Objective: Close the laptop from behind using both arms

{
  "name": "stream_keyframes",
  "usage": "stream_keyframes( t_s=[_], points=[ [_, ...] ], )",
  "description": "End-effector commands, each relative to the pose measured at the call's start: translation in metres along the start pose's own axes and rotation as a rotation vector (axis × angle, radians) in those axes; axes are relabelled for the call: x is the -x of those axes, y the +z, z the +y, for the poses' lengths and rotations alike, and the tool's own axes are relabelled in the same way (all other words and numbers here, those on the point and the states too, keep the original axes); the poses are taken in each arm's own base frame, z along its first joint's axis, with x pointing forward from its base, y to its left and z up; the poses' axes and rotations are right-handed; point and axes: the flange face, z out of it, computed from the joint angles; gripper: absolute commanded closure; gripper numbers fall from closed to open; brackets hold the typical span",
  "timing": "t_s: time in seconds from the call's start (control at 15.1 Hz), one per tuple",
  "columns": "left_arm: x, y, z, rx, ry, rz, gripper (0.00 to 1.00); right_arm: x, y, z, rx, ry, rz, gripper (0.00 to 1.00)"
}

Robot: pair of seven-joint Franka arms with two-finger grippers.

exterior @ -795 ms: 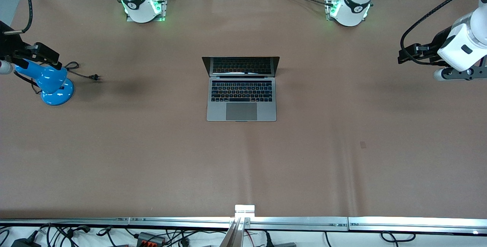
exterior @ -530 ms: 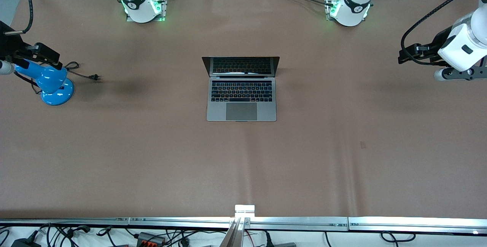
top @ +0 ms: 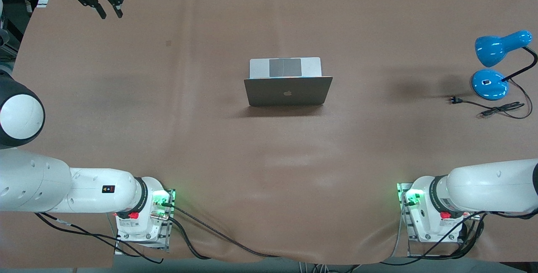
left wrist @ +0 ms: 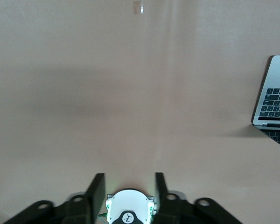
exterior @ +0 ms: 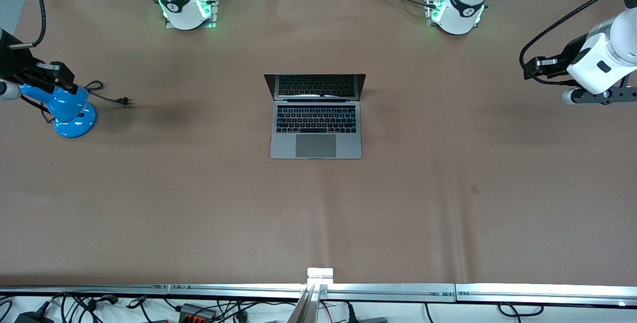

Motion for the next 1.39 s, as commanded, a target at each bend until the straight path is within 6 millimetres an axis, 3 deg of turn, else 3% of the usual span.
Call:
stream_keyframes(
  t_s=[0.0,0.26,0.4,0.46,0.73,0.86,1.06,1.19,1.32],
  points=[
    [-0.001,0.003,-0.003,-0.012,0.021,-0.031,0.99,0.001,0.001,-0.003,-0.006,-0.013,-0.010,1.00],
    [0.002,0.010,0.003,-0.012,0.033,-0.088,0.99,0.004,0.019,-0.004,-0.011,-0.015,-0.101,1.00],
    [0.004,0.018,0.022,-0.007,0.068,-0.129,1.00,0.004,0.037,-0.010,-0.013,-0.022,-0.175,1.00],
    [0.006,0.025,0.042,-0.017,0.105,-0.157,1.00,0.005,0.050,-0.018,-0.014,-0.036,-0.225,1.00],
    [-0.018,0.069,0.093,0.161,0.144,-0.254,0.99,0.002,0.094,-0.079,-0.081,-0.122,-0.372,1.00],
    [-0.024,0.109,0.128,0.208,0.160,-0.330,1.00,0.000,0.110,-0.112,-0.156,-0.153,-0.408,1.00],
    [0.008,0.170,0.171,0.304,0.125,-0.337,1.00,0.019,0.140,-0.162,-0.249,-0.200,-0.485,1.00],
    [0.039,0.199,0.204,0.302,0.144,-0.302,0.99,0.040,0.150,-0.203,-0.232,-0.244,-0.520,1.00],
    [0.052,0.222,0.222,0.364,0.116,-0.310,1.00,0.062,0.159,-0.245,-0.199,-0.245,-0.542,1.00]
  ],
)
